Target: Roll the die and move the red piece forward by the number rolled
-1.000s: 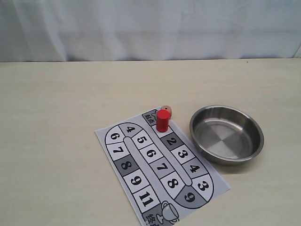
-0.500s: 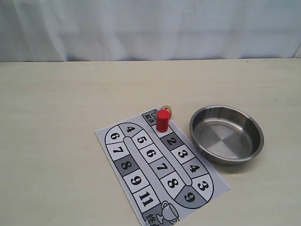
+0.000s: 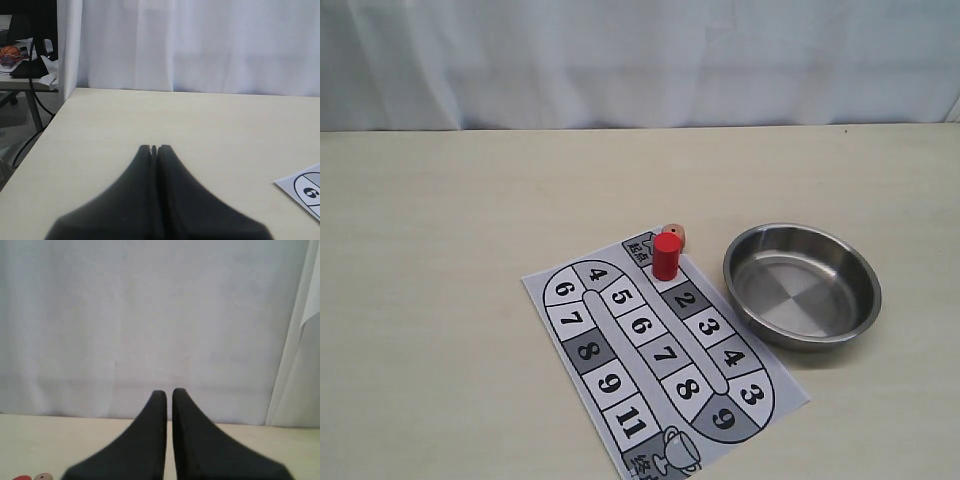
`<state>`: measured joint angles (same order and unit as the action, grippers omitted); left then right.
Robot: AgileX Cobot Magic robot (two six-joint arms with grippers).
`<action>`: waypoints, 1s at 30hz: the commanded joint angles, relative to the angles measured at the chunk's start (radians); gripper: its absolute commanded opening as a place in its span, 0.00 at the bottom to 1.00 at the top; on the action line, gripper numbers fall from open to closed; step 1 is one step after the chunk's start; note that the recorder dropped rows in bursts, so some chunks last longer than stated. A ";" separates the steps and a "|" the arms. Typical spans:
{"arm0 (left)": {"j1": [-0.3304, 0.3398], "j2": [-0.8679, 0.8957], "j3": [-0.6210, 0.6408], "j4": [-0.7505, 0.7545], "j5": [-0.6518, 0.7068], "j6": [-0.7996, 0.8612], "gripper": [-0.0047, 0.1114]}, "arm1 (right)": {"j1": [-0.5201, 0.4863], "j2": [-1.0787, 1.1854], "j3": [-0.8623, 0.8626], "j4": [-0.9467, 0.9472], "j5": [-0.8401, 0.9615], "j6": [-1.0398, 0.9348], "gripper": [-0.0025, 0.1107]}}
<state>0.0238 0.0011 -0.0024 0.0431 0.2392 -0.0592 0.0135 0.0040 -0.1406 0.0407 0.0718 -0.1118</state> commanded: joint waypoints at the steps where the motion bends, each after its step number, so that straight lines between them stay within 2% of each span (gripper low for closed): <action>1: 0.000 -0.001 0.002 0.001 -0.012 -0.005 0.04 | 0.000 -0.004 0.072 -0.003 -0.189 -0.014 0.06; 10: 0.000 -0.001 0.002 -0.001 -0.005 -0.005 0.04 | 0.000 -0.004 0.141 -0.003 -0.134 -0.043 0.06; 16: 0.000 -0.001 0.002 -0.001 -0.005 -0.005 0.04 | 0.000 -0.004 0.141 -0.003 0.066 -0.055 0.06; 22: 0.000 -0.001 0.002 -0.001 -0.005 -0.005 0.04 | 0.000 -0.004 0.141 0.004 0.109 0.054 0.06; 30: 0.000 -0.001 0.002 0.001 -0.012 -0.005 0.04 | 0.000 -0.004 0.141 -0.011 0.128 0.036 0.06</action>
<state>0.0238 0.0011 -0.0024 0.0431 0.2392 -0.0592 0.0135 0.0040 -0.0025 0.0402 0.1949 -0.0664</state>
